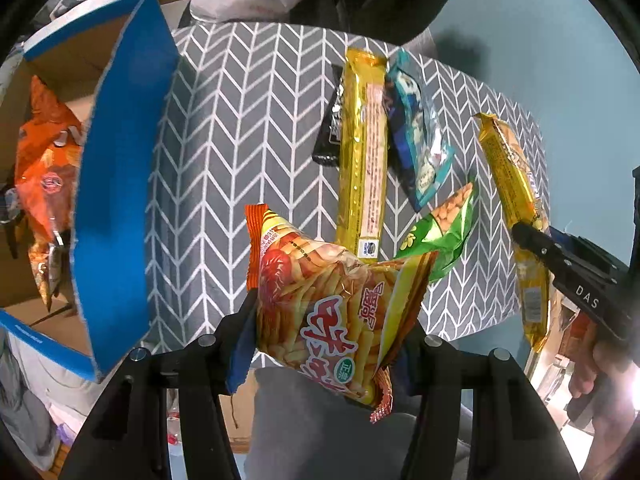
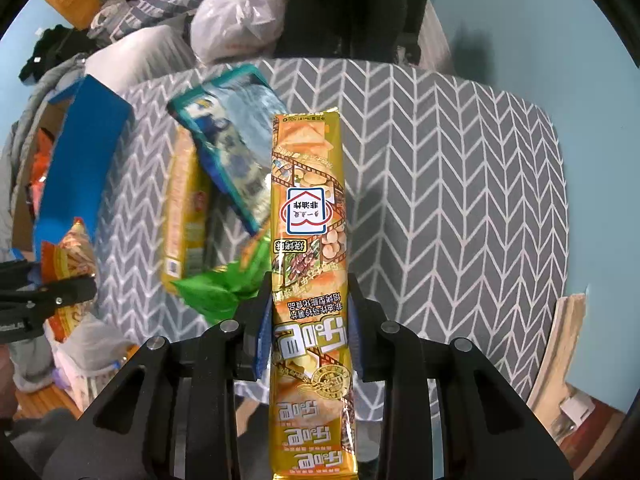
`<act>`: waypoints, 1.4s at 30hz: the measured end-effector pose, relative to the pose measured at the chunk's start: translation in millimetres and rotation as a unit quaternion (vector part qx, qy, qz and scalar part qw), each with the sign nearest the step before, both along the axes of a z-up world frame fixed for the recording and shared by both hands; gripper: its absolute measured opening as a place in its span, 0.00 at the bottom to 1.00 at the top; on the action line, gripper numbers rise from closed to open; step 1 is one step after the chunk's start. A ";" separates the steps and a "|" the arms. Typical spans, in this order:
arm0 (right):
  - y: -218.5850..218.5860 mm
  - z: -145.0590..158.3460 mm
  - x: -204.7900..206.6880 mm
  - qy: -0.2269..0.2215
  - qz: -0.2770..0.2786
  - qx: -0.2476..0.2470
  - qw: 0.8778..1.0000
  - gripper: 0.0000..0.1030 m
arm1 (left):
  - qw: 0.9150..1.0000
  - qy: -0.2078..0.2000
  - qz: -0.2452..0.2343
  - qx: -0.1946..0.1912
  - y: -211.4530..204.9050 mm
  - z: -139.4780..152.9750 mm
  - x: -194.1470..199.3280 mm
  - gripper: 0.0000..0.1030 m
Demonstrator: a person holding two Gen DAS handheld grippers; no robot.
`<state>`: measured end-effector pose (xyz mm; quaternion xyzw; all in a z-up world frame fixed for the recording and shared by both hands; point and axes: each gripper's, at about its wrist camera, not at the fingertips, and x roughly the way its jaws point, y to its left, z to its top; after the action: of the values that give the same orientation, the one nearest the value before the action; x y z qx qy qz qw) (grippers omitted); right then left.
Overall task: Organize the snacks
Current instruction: 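Lift both snacks and carry them over the cardboard box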
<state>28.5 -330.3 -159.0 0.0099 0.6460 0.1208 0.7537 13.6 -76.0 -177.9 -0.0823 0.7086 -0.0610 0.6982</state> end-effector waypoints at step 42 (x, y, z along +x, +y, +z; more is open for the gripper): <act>244.1 67.4 44.6 -0.064 0.158 0.075 0.983 0.29 | 0.982 -0.068 0.168 0.043 187.4 56.8 -2.0 0.55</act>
<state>73.1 -86.2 -91.6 -0.0436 0.5787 0.2863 0.7624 11.6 111.3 -121.1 -0.1657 0.6377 0.0825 0.7478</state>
